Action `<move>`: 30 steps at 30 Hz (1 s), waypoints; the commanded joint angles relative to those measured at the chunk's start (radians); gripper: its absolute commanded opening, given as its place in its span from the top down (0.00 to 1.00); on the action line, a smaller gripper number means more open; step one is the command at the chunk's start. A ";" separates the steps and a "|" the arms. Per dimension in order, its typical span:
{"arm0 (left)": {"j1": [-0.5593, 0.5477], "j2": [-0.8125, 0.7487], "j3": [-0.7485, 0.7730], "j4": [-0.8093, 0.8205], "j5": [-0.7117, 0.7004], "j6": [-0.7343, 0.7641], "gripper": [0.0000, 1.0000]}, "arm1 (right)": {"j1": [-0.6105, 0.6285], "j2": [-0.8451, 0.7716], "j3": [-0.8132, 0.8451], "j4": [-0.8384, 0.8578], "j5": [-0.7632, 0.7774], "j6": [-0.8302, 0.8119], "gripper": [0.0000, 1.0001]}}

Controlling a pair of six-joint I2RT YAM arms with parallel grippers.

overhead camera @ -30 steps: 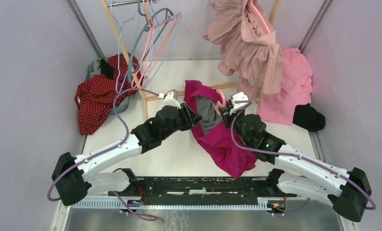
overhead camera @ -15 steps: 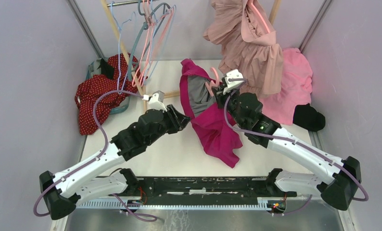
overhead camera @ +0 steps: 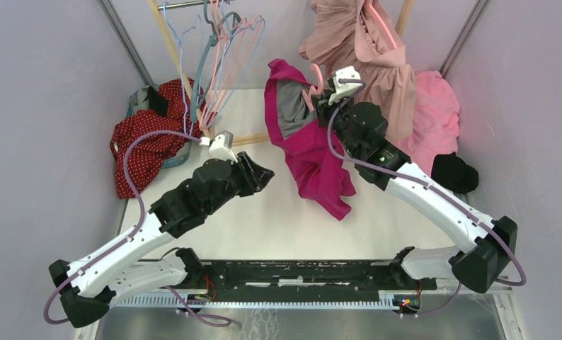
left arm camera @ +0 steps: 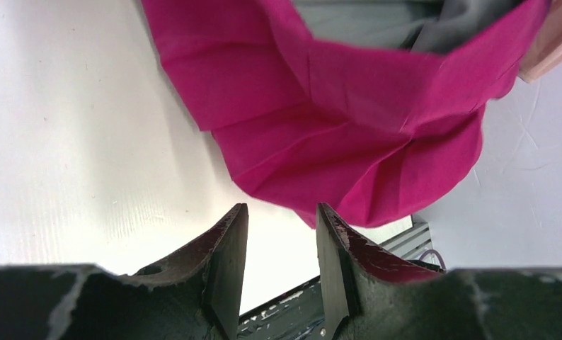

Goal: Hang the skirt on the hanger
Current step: Place the hanger at the clothesline.

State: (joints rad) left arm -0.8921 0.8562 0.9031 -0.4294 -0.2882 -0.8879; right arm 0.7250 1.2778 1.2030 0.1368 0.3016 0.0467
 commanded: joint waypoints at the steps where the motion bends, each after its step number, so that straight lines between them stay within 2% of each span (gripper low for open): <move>1: 0.004 -0.020 0.059 -0.047 -0.025 0.040 0.53 | -0.047 0.018 0.167 0.131 -0.054 0.011 0.99; 17: 0.004 0.025 0.155 -0.118 -0.048 0.062 0.52 | -0.189 0.293 0.639 0.095 -0.214 0.109 0.99; 30: 0.005 0.017 0.155 -0.156 -0.065 0.080 0.52 | -0.243 0.427 0.794 0.159 -0.261 0.197 0.99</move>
State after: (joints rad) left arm -0.8921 0.8917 1.0279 -0.5785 -0.3252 -0.8543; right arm 0.4942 1.7123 1.8980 0.0971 0.0704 0.1905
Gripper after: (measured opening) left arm 0.478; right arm 0.095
